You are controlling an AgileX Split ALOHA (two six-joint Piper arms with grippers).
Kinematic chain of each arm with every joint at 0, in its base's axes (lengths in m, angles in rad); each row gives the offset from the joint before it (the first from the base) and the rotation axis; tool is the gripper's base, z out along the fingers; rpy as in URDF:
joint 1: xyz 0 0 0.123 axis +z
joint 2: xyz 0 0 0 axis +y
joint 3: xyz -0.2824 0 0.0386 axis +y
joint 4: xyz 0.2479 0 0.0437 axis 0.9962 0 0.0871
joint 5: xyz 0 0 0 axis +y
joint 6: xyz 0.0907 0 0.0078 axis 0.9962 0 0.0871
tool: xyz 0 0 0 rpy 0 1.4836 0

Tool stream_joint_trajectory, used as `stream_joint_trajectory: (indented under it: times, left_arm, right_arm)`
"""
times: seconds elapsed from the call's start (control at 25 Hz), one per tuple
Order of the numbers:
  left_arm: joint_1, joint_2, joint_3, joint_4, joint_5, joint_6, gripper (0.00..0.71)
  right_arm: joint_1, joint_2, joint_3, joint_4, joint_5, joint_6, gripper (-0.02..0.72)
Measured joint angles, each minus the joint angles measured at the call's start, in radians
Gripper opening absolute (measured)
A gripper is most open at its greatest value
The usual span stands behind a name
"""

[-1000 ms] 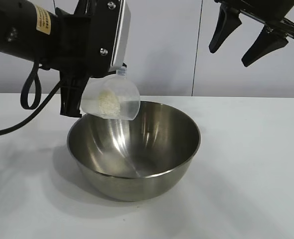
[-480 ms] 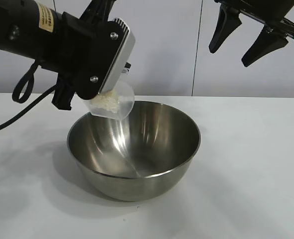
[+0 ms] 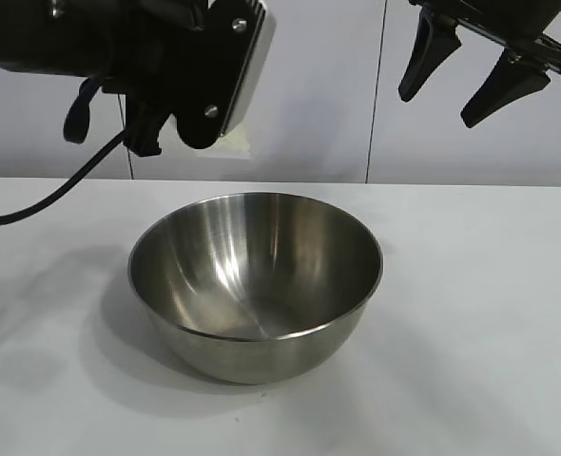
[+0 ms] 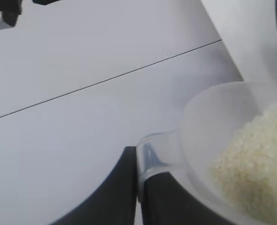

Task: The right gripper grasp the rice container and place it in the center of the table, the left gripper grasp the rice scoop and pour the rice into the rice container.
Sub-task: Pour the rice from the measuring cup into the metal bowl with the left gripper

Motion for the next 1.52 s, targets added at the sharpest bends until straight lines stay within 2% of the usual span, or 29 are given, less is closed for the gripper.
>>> stream_joint_trajectory:
  times: [0.12,0.36,0.92,1.12,1.2,1.28,1.52]
  left_arm:
    - [-0.039,0.0,0.008,-0.097,-0.023,0.136,0.004]
    - [-0.082,0.0,0.071,-0.142,-0.093,0.294,0.004]
    - [-0.083,0.0,0.101,-0.148,-0.133,0.569,0.003]
    - [-0.083,0.0,0.101,-0.149,-0.135,0.593,0.003]
    - [-0.083,0.0,0.101,-0.163,-0.135,0.571,0.003]
    - [-0.083,0.0,0.101,-0.2,-0.135,0.468,0.003]
    - [-0.082,0.0,0.089,-0.306,-0.135,-0.05,0.003]
  right_arm:
    - [0.0,0.0,0.0,0.0,0.0,0.0,0.496]
    - [0.0,0.0,0.0,0.0,0.0,-0.001,0.496]
    - [0.0,0.0,0.0,0.0,0.0,-0.001,0.496]
    - [0.0,0.0,0.0,0.0,0.0,-0.001,0.496]
    - [0.0,0.0,0.0,0.0,0.0,-0.001,0.496]
    - [0.0,0.0,0.0,0.0,0.0,-0.001,0.496]
    - [0.0,0.0,0.0,0.0,0.0,-0.001,0.496]
